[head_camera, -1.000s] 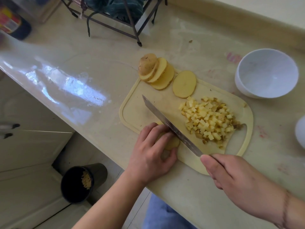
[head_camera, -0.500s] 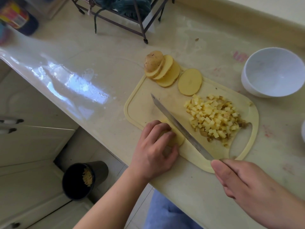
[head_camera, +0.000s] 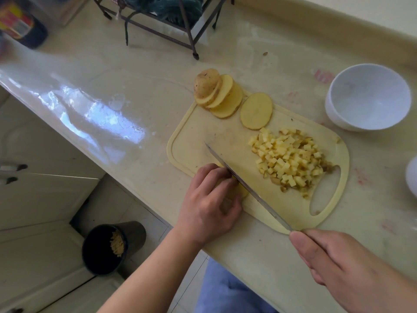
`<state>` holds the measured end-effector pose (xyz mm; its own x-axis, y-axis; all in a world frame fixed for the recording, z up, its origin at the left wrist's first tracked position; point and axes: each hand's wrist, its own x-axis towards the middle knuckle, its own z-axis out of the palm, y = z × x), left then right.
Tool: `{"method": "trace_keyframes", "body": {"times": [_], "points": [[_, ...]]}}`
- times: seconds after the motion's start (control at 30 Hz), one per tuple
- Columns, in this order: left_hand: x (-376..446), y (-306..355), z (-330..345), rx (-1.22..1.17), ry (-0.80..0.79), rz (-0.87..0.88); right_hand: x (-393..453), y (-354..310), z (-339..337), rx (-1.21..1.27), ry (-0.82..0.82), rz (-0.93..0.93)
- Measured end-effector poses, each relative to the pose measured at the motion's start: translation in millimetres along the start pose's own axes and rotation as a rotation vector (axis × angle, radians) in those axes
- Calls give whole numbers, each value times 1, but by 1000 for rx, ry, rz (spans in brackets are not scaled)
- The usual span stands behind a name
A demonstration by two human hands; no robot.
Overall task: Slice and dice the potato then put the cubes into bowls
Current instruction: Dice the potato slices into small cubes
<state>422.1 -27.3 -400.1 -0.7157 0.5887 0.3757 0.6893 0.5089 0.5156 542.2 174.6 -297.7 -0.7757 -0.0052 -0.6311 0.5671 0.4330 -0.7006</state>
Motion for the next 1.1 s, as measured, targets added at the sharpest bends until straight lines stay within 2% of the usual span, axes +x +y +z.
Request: {"method": "trace_keyframes", "body": {"times": [0.2, 0.63, 0.87, 1.1], "points": [[1, 0, -1, 3, -1, 5, 17, -3, 4, -59, -2, -31], [2, 2, -2, -12, 11, 3, 21, -2, 6, -155, 107, -135], [-3, 0, -4, -3, 12, 18, 14, -4, 5, 9, 57, -53], [-4, -2, -4, -22, 25, 29, 9, -6, 9, -18, 33, -64]]}}
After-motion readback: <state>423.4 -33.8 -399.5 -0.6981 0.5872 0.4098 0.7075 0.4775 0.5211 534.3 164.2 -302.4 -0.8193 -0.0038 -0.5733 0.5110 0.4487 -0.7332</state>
